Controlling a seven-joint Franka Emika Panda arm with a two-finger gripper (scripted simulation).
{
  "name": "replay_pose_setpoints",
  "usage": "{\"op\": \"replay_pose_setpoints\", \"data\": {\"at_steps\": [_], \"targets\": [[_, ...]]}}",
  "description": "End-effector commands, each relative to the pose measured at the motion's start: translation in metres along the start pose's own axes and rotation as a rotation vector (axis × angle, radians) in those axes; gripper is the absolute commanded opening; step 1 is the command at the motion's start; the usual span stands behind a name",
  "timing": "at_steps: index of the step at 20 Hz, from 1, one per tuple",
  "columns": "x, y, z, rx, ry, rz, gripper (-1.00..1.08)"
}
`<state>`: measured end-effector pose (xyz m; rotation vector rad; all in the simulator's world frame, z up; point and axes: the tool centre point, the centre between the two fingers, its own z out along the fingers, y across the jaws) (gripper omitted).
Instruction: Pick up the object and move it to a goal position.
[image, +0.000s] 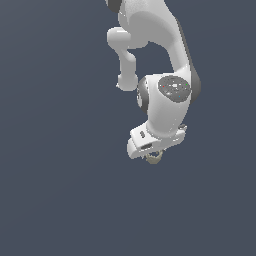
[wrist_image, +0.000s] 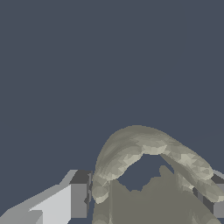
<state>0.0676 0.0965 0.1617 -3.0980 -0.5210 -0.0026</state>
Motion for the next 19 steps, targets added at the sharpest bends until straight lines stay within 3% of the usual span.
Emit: {"op": "replay_pose_setpoints", "data": {"at_steps": [1, 9, 19], "targets": [[0.012, -0.004, -0.015, 0.000, -0.001, 0.000, -1.00], [0.037, -0.011, -0.043, 0.001, -0.002, 0.000, -1.00], [0.047, -0.013, -0.054, 0.001, -0.002, 0.000, -1.00]]}}
